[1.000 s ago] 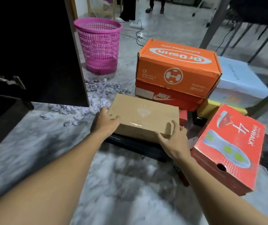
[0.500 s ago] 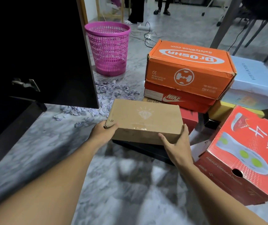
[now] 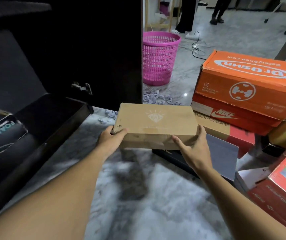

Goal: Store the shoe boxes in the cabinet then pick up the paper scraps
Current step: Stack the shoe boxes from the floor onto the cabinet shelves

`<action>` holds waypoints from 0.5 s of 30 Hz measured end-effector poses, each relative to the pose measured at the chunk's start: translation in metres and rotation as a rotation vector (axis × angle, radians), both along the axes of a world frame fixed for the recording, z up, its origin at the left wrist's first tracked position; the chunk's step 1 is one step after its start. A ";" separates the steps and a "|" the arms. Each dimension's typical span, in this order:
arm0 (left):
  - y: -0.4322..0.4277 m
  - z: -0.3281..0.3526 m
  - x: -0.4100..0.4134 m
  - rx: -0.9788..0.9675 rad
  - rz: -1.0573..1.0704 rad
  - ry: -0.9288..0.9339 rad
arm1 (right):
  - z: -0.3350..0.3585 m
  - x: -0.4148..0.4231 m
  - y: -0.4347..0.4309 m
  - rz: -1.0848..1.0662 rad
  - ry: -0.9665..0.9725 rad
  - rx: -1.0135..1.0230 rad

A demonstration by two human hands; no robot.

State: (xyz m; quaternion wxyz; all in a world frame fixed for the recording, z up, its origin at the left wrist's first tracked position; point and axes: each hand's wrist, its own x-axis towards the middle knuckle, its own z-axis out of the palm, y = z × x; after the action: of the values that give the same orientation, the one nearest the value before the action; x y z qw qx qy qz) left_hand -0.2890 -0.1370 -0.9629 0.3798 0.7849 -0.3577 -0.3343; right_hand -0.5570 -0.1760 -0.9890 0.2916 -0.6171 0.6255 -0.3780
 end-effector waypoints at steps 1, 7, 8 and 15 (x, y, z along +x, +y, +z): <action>0.005 0.002 0.007 -0.010 0.032 0.033 | 0.002 0.008 -0.001 0.023 -0.006 0.004; 0.034 0.025 0.042 -0.012 0.211 0.222 | 0.009 0.061 -0.002 0.115 -0.048 0.015; 0.036 0.029 0.049 -0.011 0.229 0.239 | 0.011 0.072 -0.002 0.129 -0.068 0.005; 0.049 0.070 0.114 -0.156 0.412 0.269 | 0.044 0.159 -0.005 0.242 -0.233 -0.057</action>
State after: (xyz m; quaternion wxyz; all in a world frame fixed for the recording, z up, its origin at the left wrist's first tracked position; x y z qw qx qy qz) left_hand -0.1750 -0.0882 -0.8931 0.5435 0.7579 -0.1612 -0.3228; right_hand -0.3979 -0.1811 -0.9449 0.3879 -0.6480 0.4975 -0.4268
